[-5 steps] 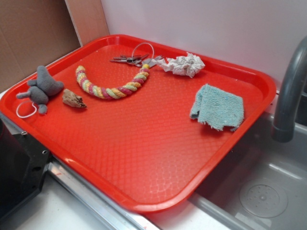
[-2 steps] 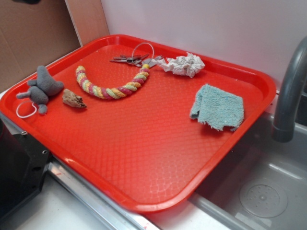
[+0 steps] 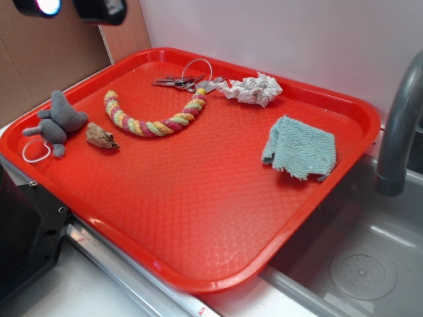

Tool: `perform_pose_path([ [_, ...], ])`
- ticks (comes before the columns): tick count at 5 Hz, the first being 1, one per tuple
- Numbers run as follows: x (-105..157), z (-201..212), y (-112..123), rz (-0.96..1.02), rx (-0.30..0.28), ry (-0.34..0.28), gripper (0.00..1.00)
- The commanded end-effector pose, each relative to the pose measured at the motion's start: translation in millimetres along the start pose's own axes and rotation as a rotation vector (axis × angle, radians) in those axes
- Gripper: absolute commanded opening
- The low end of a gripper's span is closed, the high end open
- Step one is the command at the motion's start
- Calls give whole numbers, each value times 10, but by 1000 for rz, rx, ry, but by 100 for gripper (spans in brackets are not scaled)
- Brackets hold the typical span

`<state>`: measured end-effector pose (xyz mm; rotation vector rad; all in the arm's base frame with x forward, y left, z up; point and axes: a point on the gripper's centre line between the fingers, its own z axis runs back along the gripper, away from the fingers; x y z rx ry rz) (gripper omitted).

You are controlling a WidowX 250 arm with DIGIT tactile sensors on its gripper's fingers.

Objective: Grab the blue cloth.

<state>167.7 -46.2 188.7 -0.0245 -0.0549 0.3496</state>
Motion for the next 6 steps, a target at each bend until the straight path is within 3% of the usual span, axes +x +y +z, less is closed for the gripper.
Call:
perform_pose_path([
  [1,229,-359,-602,217,-53,-119,100],
  [2,366,-670,-865,250,-66,-119,100],
  [3,530,-954,-1018,257,-18,-124,100],
  [4,736,-1196,-1125,265,22,-136,100],
  [6,934,-1529,-1244,219,41,-103,100],
])
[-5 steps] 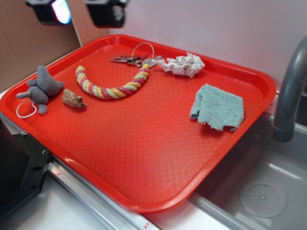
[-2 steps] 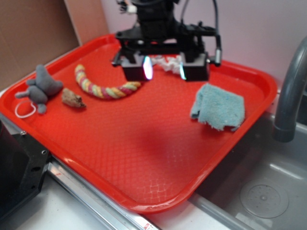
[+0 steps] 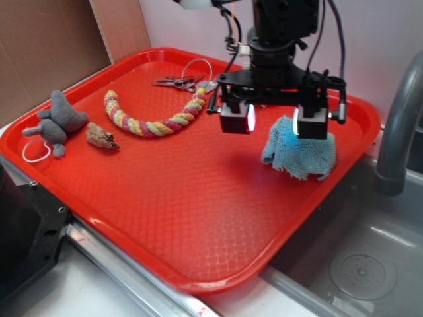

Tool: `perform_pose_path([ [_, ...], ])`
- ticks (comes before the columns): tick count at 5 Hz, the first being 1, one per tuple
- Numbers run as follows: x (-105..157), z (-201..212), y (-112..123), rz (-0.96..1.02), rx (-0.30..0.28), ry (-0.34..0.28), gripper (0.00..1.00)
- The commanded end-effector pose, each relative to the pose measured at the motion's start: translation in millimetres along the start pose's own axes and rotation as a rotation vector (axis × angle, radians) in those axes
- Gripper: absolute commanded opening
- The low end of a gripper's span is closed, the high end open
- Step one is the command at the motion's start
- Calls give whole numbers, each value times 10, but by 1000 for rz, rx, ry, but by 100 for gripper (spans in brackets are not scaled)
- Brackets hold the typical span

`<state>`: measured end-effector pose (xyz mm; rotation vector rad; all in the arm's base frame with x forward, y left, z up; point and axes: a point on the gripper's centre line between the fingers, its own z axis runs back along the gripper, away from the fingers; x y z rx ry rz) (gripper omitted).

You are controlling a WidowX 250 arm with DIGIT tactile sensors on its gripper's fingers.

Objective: Grab the blue cloth.

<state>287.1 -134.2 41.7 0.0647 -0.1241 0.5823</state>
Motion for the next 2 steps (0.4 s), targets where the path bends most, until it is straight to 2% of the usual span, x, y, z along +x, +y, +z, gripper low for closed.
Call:
perform_pose_path([
  [1,267,-136,-88,7,-20,16,92],
  [2,344,-213,-75,10,-22,36,0],
])
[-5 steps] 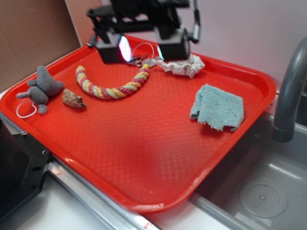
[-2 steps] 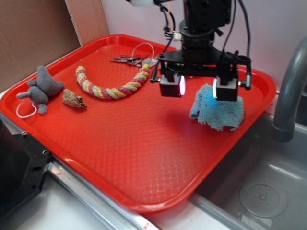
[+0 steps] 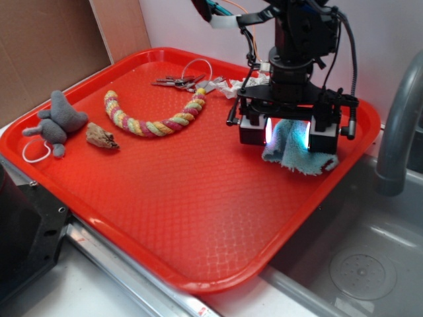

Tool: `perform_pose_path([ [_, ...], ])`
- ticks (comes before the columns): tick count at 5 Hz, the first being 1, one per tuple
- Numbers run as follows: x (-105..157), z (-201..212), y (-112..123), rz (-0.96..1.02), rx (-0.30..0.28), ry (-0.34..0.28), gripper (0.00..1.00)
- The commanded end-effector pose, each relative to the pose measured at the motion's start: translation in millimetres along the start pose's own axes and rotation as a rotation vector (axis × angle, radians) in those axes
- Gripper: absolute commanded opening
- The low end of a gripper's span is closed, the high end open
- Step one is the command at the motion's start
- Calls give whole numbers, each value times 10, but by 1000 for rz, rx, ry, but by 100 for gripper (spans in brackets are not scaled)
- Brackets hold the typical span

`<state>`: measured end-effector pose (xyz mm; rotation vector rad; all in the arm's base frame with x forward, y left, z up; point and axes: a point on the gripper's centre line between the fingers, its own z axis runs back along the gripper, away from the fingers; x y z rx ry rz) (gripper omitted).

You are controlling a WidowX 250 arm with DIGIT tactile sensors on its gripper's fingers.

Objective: Grab the blue cloth.

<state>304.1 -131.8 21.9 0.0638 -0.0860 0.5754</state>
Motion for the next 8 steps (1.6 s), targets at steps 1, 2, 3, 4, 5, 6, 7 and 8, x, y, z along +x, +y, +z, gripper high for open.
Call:
perform_pose_path([
  [1,198,78,35,-15,-30,12,0],
  [2,231,177,125,-72,-26,52,0],
  [3,220,365,258,-206,-32,87,0],
  [4,119,654,460,-390,-26,80,0],
  [5,24,961,750,-473,-12,81,0],
  [6,-40,1221,1102,-474,-80,84,0],
  [7,-77,1350,1375,-456,-93,85,0],
  [8,-120,1386,1538,-437,-113,86,0],
])
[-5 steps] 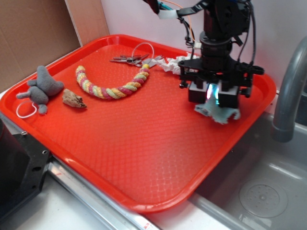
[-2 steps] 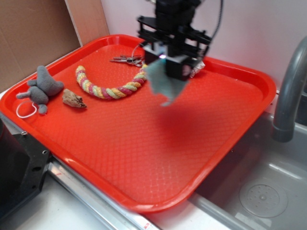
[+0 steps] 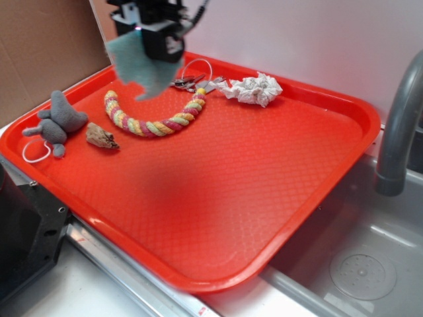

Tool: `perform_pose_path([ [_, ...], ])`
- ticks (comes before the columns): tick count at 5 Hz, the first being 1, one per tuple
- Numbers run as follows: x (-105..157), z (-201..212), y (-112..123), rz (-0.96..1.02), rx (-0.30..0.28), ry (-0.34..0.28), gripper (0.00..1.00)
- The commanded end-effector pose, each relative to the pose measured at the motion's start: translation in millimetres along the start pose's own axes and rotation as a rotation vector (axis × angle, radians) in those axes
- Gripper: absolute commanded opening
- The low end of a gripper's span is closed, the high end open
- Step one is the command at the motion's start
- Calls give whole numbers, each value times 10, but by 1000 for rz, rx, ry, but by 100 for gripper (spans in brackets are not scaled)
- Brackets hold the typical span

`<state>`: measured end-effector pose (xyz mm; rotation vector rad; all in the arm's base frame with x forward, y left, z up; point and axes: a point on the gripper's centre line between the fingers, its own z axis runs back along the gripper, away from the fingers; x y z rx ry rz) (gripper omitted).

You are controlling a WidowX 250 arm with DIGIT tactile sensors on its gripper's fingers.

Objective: Grab the blue cloth.

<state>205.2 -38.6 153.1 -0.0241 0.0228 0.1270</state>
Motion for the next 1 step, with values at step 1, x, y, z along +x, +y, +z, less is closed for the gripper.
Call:
perform_pose_path([
  [1,-20,138,176,7,-21,-60,0],
])
